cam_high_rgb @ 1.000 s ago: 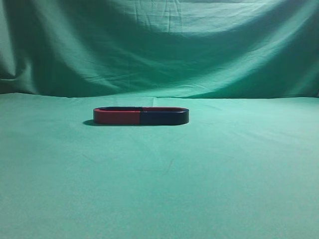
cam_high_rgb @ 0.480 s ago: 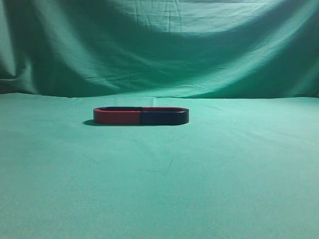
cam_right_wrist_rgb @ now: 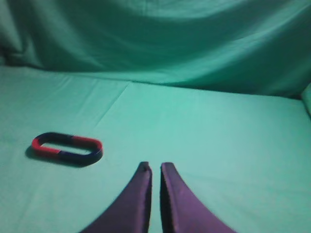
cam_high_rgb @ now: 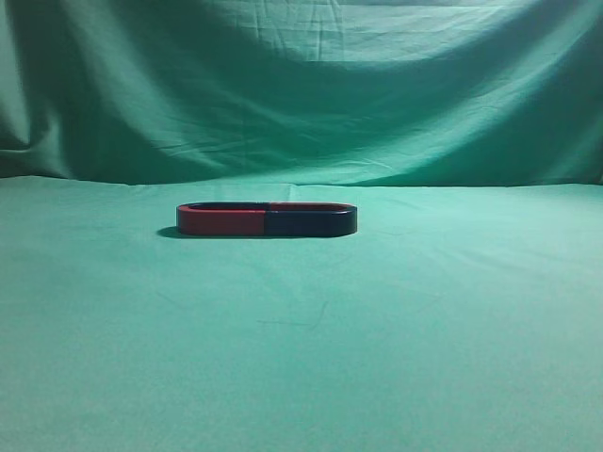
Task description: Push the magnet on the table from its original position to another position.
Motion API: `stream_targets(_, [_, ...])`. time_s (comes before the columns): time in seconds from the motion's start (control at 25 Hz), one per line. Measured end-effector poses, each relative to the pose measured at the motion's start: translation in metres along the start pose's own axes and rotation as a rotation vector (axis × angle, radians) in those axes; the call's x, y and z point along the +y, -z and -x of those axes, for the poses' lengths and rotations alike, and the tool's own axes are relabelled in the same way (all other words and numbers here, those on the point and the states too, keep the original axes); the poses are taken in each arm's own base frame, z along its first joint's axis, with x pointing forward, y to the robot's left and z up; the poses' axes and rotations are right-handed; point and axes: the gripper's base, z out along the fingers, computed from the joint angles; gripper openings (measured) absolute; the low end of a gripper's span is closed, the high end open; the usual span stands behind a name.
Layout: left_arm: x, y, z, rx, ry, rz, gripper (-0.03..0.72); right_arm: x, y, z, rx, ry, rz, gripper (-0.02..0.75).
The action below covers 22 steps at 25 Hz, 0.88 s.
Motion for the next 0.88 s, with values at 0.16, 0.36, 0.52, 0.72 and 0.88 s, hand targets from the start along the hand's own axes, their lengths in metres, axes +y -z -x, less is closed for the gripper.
stream_targets(0.16, [0.0,0.0,0.0,0.0,0.0,0.0,0.372,-0.004,-0.013,-0.039,-0.064,-0.017,-0.097,0.0])
stream_targets(0.36, [0.0,0.0,0.0,0.0,0.0,0.0,0.372,-0.008,-0.035,-0.087,-0.022,-0.033,-0.167,0.0])
stream_targets(0.52, [0.0,0.0,0.0,0.0,0.0,0.0,0.372,-0.008,-0.037,-0.096,0.005,-0.035,-0.176,0.0])
stream_targets(0.72, [0.0,0.0,0.0,0.0,0.0,0.0,0.372,-0.009,-0.036,-0.104,0.097,-0.043,-0.204,0.0])
stream_targets(0.88, [0.0,0.0,0.0,0.0,0.0,0.0,0.372,-0.01,-0.036,-0.106,0.119,-0.048,-0.212,0.0])
